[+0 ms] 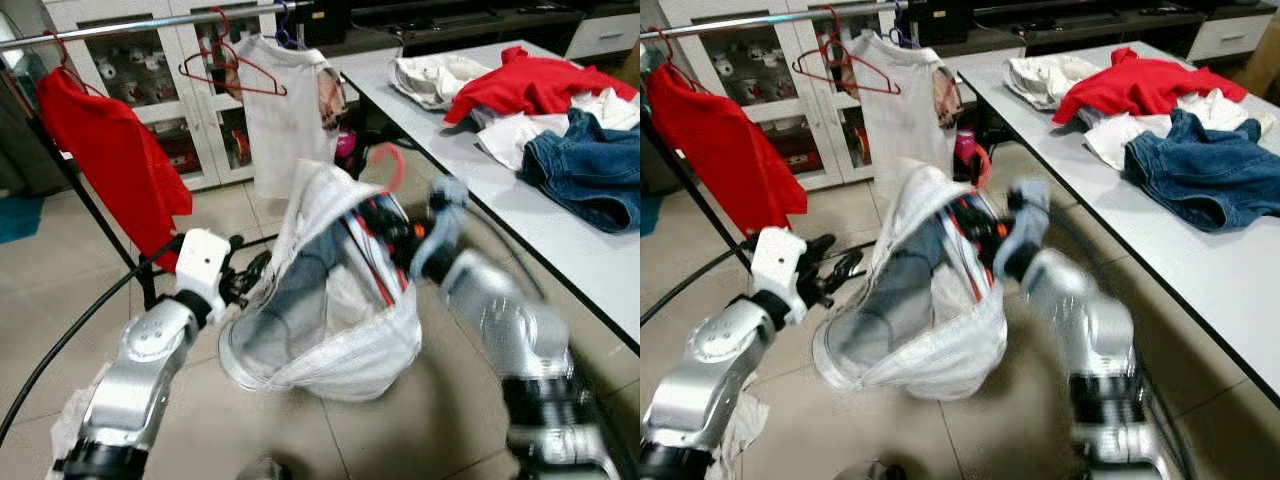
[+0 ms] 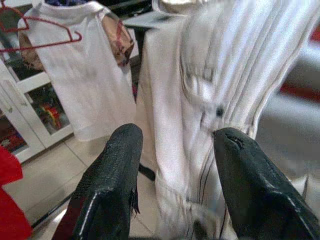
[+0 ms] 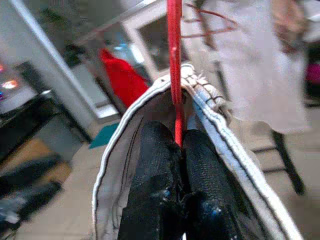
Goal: Hang hanger
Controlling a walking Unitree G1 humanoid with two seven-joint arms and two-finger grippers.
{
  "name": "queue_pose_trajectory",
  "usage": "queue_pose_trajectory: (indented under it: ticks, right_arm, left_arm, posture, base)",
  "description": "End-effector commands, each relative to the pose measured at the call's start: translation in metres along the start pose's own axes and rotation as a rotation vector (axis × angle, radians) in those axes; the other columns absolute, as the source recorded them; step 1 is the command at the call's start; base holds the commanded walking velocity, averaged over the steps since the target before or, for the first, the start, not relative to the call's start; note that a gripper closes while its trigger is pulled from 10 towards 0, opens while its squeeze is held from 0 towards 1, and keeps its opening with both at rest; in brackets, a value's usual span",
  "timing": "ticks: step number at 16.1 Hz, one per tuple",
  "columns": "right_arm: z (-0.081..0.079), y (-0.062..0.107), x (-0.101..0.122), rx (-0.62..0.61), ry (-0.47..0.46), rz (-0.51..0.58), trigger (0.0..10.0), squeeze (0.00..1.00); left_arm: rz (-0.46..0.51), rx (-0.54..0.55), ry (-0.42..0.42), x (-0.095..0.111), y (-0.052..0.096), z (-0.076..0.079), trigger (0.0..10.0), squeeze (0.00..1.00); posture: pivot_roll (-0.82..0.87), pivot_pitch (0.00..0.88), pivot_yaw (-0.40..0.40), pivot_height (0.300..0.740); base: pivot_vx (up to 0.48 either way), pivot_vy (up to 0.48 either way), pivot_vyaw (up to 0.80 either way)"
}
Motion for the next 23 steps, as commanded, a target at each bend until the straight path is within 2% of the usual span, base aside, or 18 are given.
queue_pose_trajectory:
  ticks: [1, 2, 3, 5, 6, 10, 13, 19, 23]
  right_arm:
    - [0.0, 0.003, 0.018, -0.031, 0.039, 0.089, 10.0, 0.0]
    - [0.011, 0.014, 0.008, -0.155, 0.045, 0.104, 10.0, 0.0]
    - [0.013, 0.017, 0.006, -0.181, 0.04, 0.106, 10.0, 0.0]
    - [0.025, 0.031, 0.0, -0.282, 0.046, 0.115, 10.0, 0.0]
    - [0.029, 0.033, -0.005, -0.338, 0.09, 0.095, 10.0, 0.0]
    - [0.028, 0.025, -0.001, -0.377, 0.098, 0.117, 10.0, 0.0]
    - [0.03, 0.019, 0.001, -0.43, 0.156, 0.127, 10.0, 0.0]
    - [0.025, 0.013, 0.007, -0.377, 0.136, 0.148, 10.0, 0.0]
    - [0.014, 0.009, 0.002, -0.26, 0.14, 0.096, 10.0, 0.0]
  left_arm:
    - [-0.003, 0.004, -0.007, 0.002, -0.003, 0.0, 10.0, 0.0]
    - [-0.025, 0.015, -0.024, -0.001, -0.008, 0.002, 10.0, 0.0]
    - [-0.03, 0.019, -0.029, -0.002, -0.009, 0.002, 10.0, 0.0]
    - [-0.011, 0.056, 0.04, -0.002, -0.014, 0.001, 10.0, 0.0]
    - [-0.013, 0.078, 0.044, -0.005, -0.016, -0.003, 10.0, 0.0]
    - [-0.014, 0.084, 0.05, -0.009, -0.019, -0.003, 10.0, 0.0]
    - [-0.019, 0.092, 0.043, -0.013, -0.02, -0.001, 10.0, 0.0]
    - [-0.01, 0.09, 0.03, -0.009, -0.023, -0.004, 10.0, 0.0]
    - [-0.007, 0.093, 0.032, -0.01, -0.021, -0.005, 10.0, 0.0]
  posture:
    - [-0.08, 0.0, 0.079, 0.74]
    - [-0.09, 0.0, 0.09, 0.74]
    - [-0.09, 0.0, 0.09, 0.74]
    - [-0.1, 0.0, 0.099, 0.74]
    - [-0.1, 0.0, 0.103, 0.74]
    - [-0.1, 0.0, 0.104, 0.74]
    - [-0.1, 0.0, 0.092, 0.74]
    - [-0.08, 0.0, 0.101, 0.74]
    - [-0.08, 0.0, 0.09, 0.74]
  base:
    - [0.0, 0.0, 0.0]
    - [0.0, 0.0, 0.0]
    - [0.0, 0.0, 0.0]
    - [0.263, 0.0, 0.0]
    - [0.319, 0.0, 0.8]
    - [0.338, 0.0, 0.8]
    - [0.346, 0.0, 0.27]
    - [0.35, 0.0, 0.0]
    - [0.351, 0.0, 0.31]
Point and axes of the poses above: a point about 5 cm out from each wrist's last joint towards the gripper, its own y axis pointing back from the gripper into the wrist, its own x axis along the axis of the wrist's last joint, z = x × y, the point moved 1 cm from there along -y, pointing out of the wrist towards the gripper, and after that the axes turned 6 degrees about y, right-handed, at the moved point
